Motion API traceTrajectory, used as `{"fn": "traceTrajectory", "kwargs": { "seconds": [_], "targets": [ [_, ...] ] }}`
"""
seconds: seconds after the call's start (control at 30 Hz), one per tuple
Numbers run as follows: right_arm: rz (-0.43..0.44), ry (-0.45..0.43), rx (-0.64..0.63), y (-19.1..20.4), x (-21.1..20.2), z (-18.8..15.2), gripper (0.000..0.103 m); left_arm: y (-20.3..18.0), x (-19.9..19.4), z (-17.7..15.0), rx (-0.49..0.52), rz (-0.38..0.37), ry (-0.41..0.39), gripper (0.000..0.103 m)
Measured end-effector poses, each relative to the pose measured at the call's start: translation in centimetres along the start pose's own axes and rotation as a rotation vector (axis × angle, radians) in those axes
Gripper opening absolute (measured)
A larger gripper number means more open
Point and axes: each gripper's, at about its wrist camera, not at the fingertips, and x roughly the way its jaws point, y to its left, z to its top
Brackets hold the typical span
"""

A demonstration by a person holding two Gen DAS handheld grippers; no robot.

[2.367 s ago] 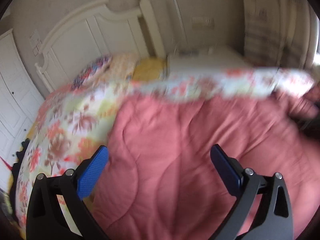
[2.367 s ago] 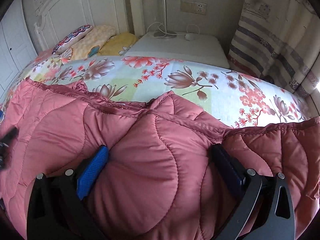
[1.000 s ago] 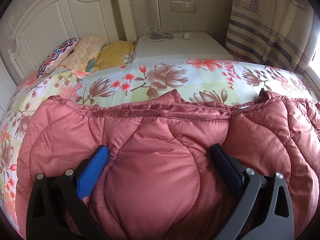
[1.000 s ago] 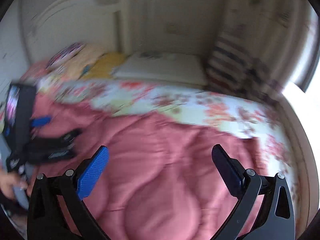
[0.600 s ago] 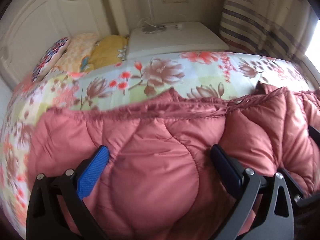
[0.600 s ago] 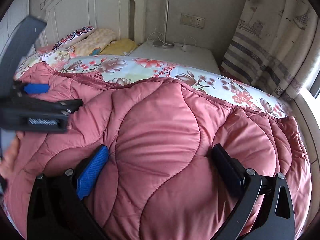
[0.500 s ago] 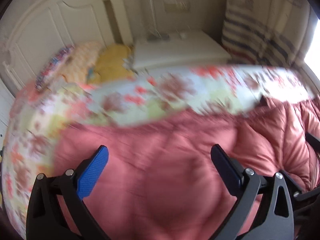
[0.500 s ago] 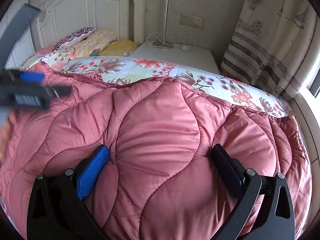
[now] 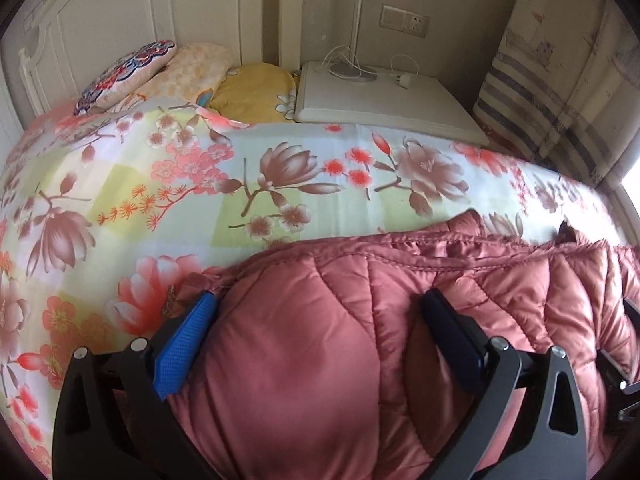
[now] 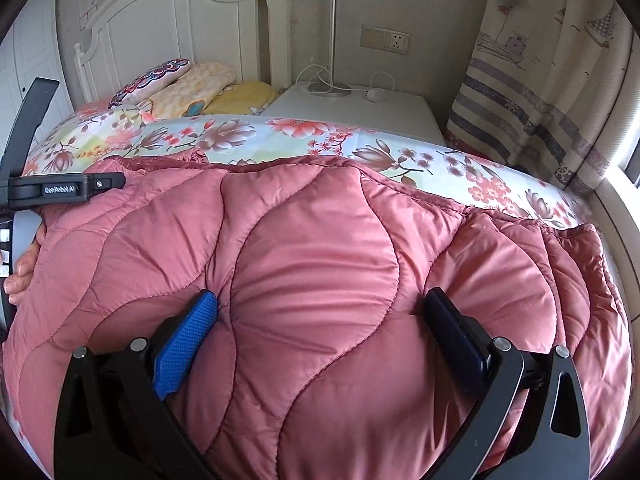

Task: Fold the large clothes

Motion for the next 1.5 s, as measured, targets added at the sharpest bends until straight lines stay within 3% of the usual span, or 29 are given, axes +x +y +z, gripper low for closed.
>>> {"fn": "traceTrajectory", "kwargs": {
  "seconds": [0.1, 0.2, 0.27, 0.37, 0.47, 0.63, 0.73, 0.87, 1.0, 1.1, 1.13, 1.2, 1.37, 1.47, 1.5],
  "targets": [
    [0.000, 0.000, 0.001, 0.0, 0.0, 0.0, 0.099, 1.5, -3.2, -0.5, -0.075, 0.054, -0.085, 0.101],
    [-0.001, -0.002, 0.004, -0.1, 0.0, 0.0, 0.099, 2.5, -6.7, -2.1, -0.126, 0.016, -0.128, 0.101],
    [0.001, -0.001, 0.005, -0.1, 0.0, -0.1, 0.099, 2.4, -7.8, -4.0, -0.100, 0.024, -0.133, 0.101],
    [0.007, -0.001, 0.008, -0.1, -0.1, -0.1, 0.099, 1.7, -5.6, -6.4, -0.019, 0.114, -0.069, 0.101],
    [0.008, -0.002, 0.005, 0.0, -0.1, -0.1, 0.099, 2.7, -5.5, -6.6, -0.076, 0.062, -0.075, 0.101],
    [-0.009, -0.003, 0.000, 0.1, -0.1, -0.1, 0.099, 1.8, -5.4, -6.7, -0.032, 0.125, -0.087, 0.101],
    [-0.010, 0.022, 0.003, 0.0, -0.4, 0.2, 0.098, 2.2, -5.3, -6.8, -0.050, 0.098, -0.081, 0.101],
    [0.037, -0.004, 0.077, -0.6, -3.9, 0.1, 0.098, 2.5, -5.2, -6.8, -0.051, 0.097, -0.082, 0.101],
    [0.021, -0.059, 0.015, -0.4, -7.8, -1.8, 0.098, 2.4, -5.1, -6.8, -0.054, 0.096, -0.083, 0.101],
    [-0.029, 0.017, -0.019, -1.5, -6.3, -4.2, 0.099, 2.4, -5.1, -6.9, -0.056, 0.097, -0.087, 0.101],
    [0.015, 0.027, 0.000, -2.4, -5.4, -5.1, 0.099, 2.4, -5.1, -6.9, -0.056, 0.096, -0.088, 0.101],
    [0.085, -0.006, 0.037, -3.5, -4.9, -5.8, 0.099, 2.3, -5.1, -6.9, -0.057, 0.101, -0.089, 0.101],
    [0.049, -0.001, 0.010, -2.7, -4.6, -5.5, 0.099, 2.5, -5.1, -6.7, -0.068, 0.097, -0.079, 0.101],
    [0.055, -0.001, 0.014, -2.8, -4.7, -5.5, 0.099, 2.0, -6.5, -6.5, -0.098, 0.163, -0.079, 0.100],
    [0.049, 0.003, 0.014, -2.8, -4.8, -5.5, 0.099, 1.3, -7.9, -6.7, -0.115, 0.182, -0.117, 0.100]
  ]
}}
